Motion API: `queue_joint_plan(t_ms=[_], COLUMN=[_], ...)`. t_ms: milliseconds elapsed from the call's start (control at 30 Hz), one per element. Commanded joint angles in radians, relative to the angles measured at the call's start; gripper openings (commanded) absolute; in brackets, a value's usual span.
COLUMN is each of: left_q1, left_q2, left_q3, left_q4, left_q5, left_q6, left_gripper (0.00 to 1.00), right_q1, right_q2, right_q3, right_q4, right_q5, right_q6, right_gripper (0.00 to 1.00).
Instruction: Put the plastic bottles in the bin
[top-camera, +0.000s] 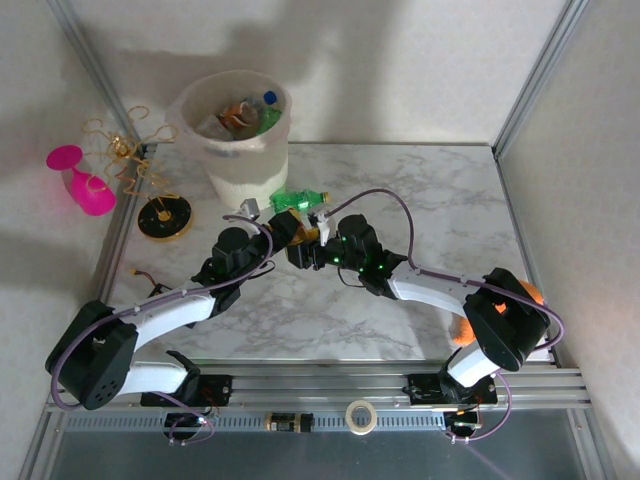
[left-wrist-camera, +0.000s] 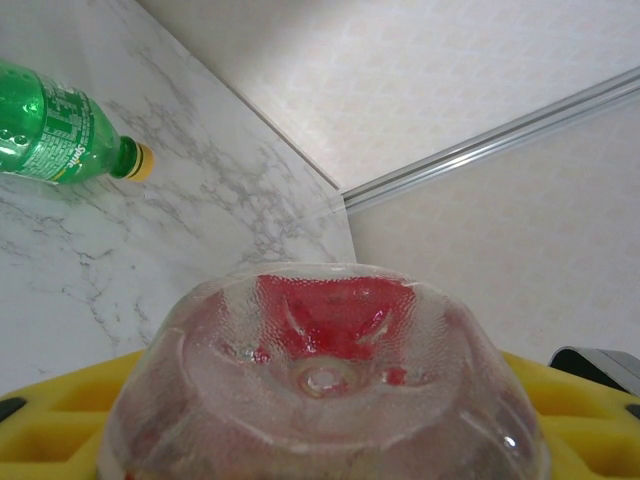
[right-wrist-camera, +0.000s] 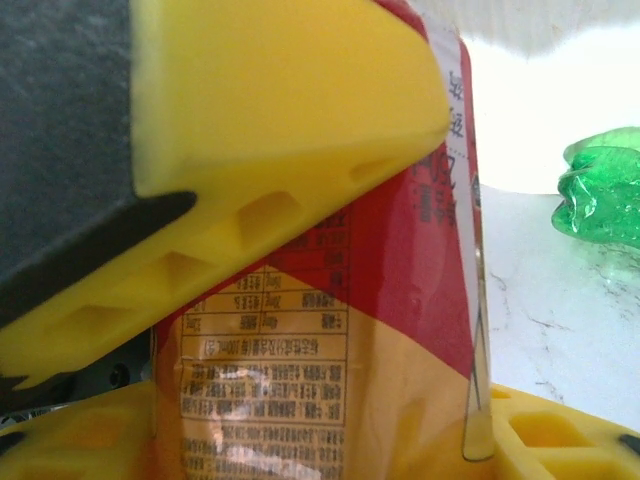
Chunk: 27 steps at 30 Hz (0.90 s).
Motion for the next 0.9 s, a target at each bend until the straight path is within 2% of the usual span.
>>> queue_joint_plan(t_ms=[0,133,400,467,700,867], left_q1=[-0.006,0.007,0.103,0.128,0.230,0.299], left_q2=[0.005,0.012,0.072,0.089,0.177,0.267], left_q3=[0.062,0.118,0.281,0.341,0.611,0.837], left_q4=[0.023,-0.029,-0.116,-0.136,-0.243,-0.348], left_q5=[0.007,-0.011,0.000,0.014,0.062,0.051], left_q6=[0.023,0.083,0.201,0.229,0.333,0.417], left_gripper=[0.35,0.30,0.29,0.29,0.29,0.29], right_q1=[0.008,0.009,0.009,0.008,0.009,0.009], right_q2=[-0.045,-0.077,-0.153,-0.169,-0.203,-0.214], right_q3=[-0.021,-0.043,-0.100,-0.118,-0.149,-0.155], right_q4=[0.021,0.015,0.002,-0.002,-0.028,-0.040], right_q5=[0.017,0.059,0.140,0.170,0.249,0.291], right_q6=[0.002,0.002,0.013,0.021,0.044,0.054], right_gripper=[0.68,0.78,0.86,0.91,0.93,0.96])
